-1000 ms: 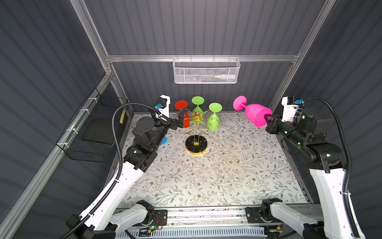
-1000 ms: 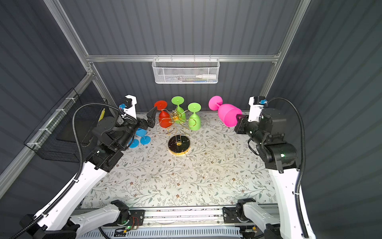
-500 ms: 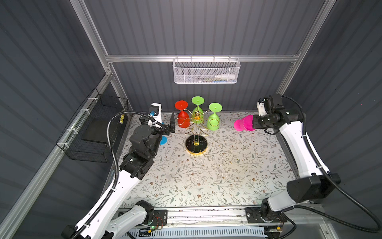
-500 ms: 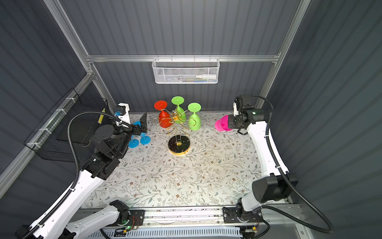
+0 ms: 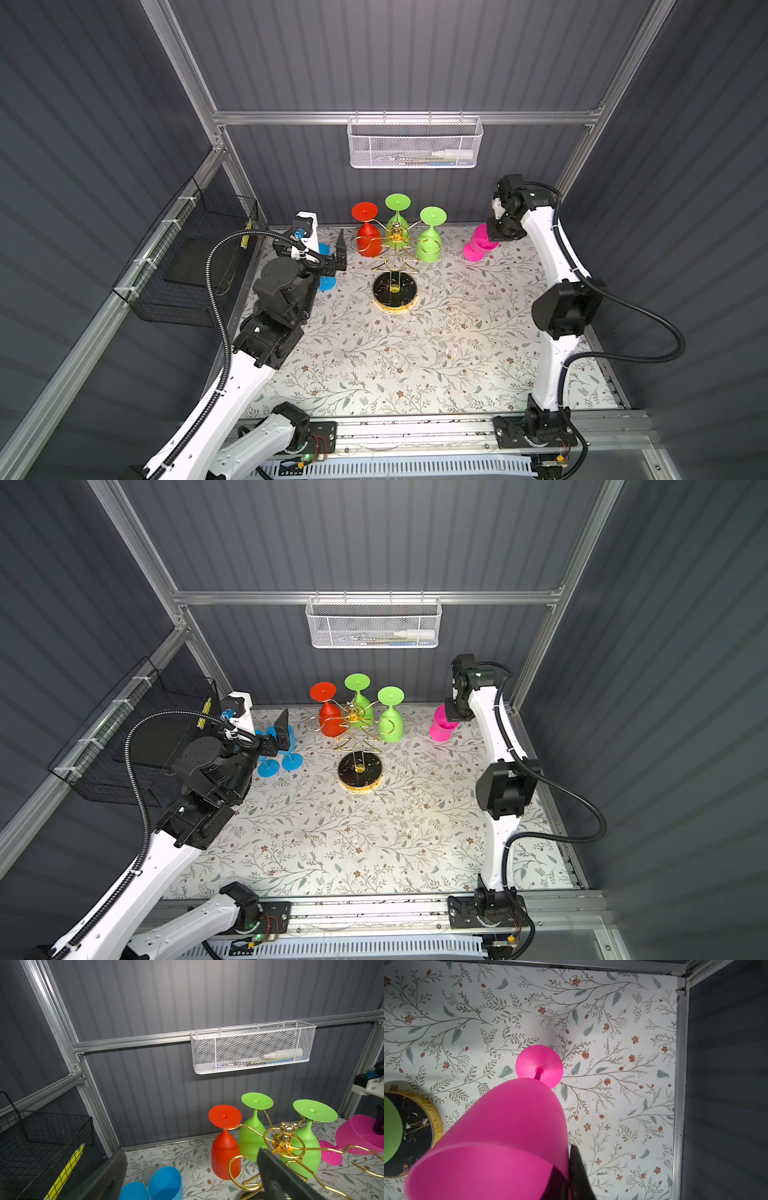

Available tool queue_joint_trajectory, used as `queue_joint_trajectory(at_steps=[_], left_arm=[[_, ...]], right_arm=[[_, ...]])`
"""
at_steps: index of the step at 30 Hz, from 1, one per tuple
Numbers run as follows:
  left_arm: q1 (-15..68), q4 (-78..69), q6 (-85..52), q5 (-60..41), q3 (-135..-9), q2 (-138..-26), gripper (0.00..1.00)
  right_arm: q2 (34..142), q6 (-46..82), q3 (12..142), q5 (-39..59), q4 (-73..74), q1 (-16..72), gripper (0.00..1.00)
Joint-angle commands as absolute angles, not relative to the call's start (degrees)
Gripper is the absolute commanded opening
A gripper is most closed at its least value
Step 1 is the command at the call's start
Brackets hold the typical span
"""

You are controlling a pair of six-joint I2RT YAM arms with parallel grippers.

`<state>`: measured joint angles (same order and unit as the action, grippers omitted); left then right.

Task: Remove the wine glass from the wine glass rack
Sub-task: 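Lower the pink glass to the table with the right gripper while the left gripper withdraws, then open the right gripper off the standing pink glass and lift away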

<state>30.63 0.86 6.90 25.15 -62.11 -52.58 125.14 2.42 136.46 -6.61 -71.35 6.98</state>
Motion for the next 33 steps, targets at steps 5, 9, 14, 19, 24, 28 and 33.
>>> queue_joint_trajectory(at_steps=[5,9,14,19,24,28,33], left_arm=[[30.23,0.86,5.69,27.48,-62.21,-53.73,0.99],[30.21,3.22,3.74,27.97,-64.73,-55.14,0.99],[30.23,2.9,3.69,28.13,-66.0,-56.48,0.99],[30.16,4.34,3.39,30.89,-67.72,-58.33,0.99],[27.17,14.74,-2.25,34.17,-74.91,-63.65,0.99],[19.26,17.21,-9.31,20.91,-77.21,-66.07,0.99],[17.88,19.24,-10.4,13.25,-82.67,-70.25,0.97]], right_arm=[[132.6,0.8,148.01,-4.25,-78.72,7.03,0.0],[133.62,0.45,146.58,-5.31,-79.29,7.54,0.0],[134.28,0.44,145.61,-5.25,-78.66,7.65,0.02],[134.77,0.61,145.51,-4.77,-78.51,7.67,0.08],[134.43,0.7,144.66,-2.68,-77.75,7.56,0.13],[132.8,1.24,143.4,0.31,-76.37,7.38,0.2],[129.33,2.34,141.1,3.94,-73.41,6.4,0.3]])
